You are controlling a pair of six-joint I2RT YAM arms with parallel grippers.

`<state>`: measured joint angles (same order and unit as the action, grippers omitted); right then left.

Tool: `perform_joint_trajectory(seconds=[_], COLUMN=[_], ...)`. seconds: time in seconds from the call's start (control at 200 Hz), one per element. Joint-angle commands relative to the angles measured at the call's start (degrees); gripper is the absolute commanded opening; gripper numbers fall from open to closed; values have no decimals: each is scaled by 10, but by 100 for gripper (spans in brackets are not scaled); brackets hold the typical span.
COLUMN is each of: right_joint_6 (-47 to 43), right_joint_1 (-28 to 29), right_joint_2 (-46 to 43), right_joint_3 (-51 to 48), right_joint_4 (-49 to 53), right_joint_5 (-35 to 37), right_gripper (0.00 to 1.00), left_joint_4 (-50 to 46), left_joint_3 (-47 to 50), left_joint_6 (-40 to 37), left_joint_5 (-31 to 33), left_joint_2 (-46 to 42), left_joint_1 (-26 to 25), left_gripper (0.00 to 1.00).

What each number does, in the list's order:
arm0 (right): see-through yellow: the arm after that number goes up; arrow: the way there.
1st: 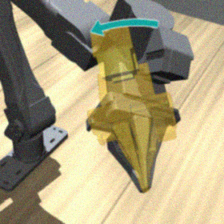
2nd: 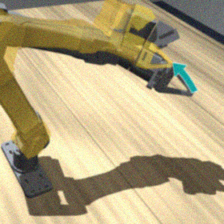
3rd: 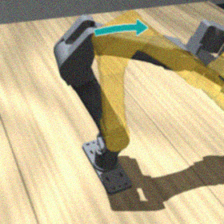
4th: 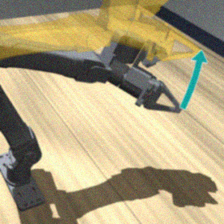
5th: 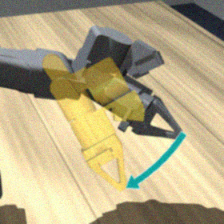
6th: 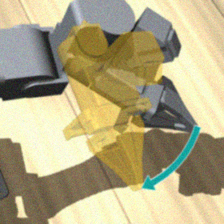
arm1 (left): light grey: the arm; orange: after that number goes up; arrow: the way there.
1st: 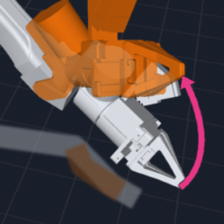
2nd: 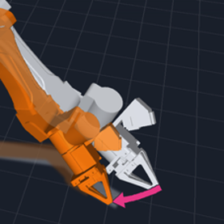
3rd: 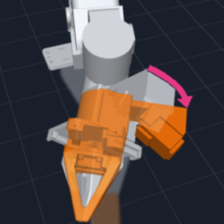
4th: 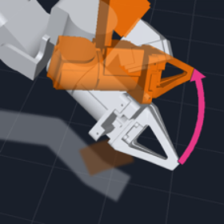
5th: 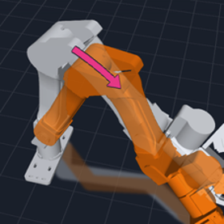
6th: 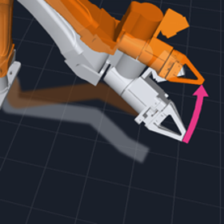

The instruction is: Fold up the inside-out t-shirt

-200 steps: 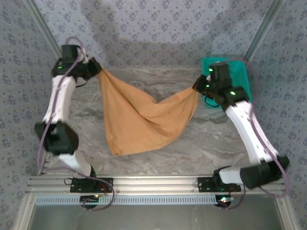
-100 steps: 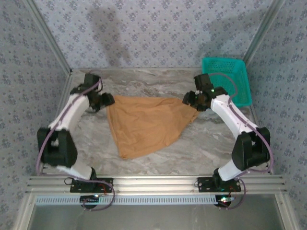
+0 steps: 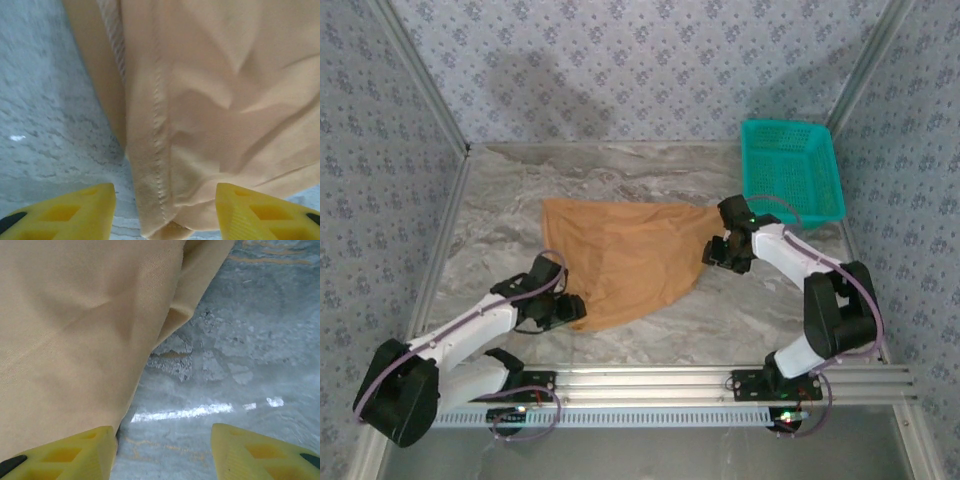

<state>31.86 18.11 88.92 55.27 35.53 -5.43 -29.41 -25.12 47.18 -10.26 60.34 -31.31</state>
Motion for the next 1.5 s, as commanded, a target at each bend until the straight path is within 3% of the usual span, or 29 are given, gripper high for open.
perform_joint_trajectory(seconds=[0.0,0.165,0.24,0.27,0.34,0.395,0.45,0.57,0.735,0.855,0.984,1.099,1.199,1.299,1.369,1.379,1.389,1.444,1.494], right_joint_6=[-11,-5,-1,1,4,2,-4,-28,-37,-3,24,24,-6,-24,-29,-32,-35,-42,-38], right_joint_1=[-4,1,4,5,6,6,7,11,40,75,92,92,77,64,62,62,62,63,63], right_joint_2=[40,98,114,119,129,131,126,82,-48,-161,-228,-197,-111,-33,-4,-1,0,-4,-19], right_joint_3=[22,70,85,90,99,105,106,91,35,30,55,82,108,122,124,125,125,117,101], right_joint_4=[-35,-41,-43,-45,-44,-36,-21,31,103,169,198,183,148,111,98,97,95,91,90], right_joint_5=[-16,-33,-36,-38,-43,-47,-43,-17,34,69,76,64,68,63,46,44,44,45,44], right_gripper=[55,54,51,46,33,14,0,0,0,0,0,0,0,0,0,0,2,32,44], left_joint_4=[90,130,149,154,153,128,82,-36,-176,-218,-216,-160,-117,-134,-134,-134,-132,-121,-101], left_joint_3=[10,-6,-11,-15,-30,-51,-81,-145,-229,-295,-333,-343,-358,-398,-407,-407,-407,-404,-401], left_joint_6=[56,56,56,56,51,42,24,-28,-106,-150,-168,-168,-171,-181,-188,-190,-191,-208,-231], left_joint_5=[8,28,28,29,32,43,61,93,98,87,72,48,51,84,103,110,118,161,173], left_joint_2=[10,57,83,94,111,116,111,71,-35,-74,-41,35,132,221,227,224,221,199,179], left_joint_1=[-12,-22,-21,-22,-21,-21,-17,23,131,185,199,206,218,222,203,196,190,144,99], left_gripper=[55,55,50,44,19,0,0,0,0,0,0,0,0,0,0,4,7,28,41])
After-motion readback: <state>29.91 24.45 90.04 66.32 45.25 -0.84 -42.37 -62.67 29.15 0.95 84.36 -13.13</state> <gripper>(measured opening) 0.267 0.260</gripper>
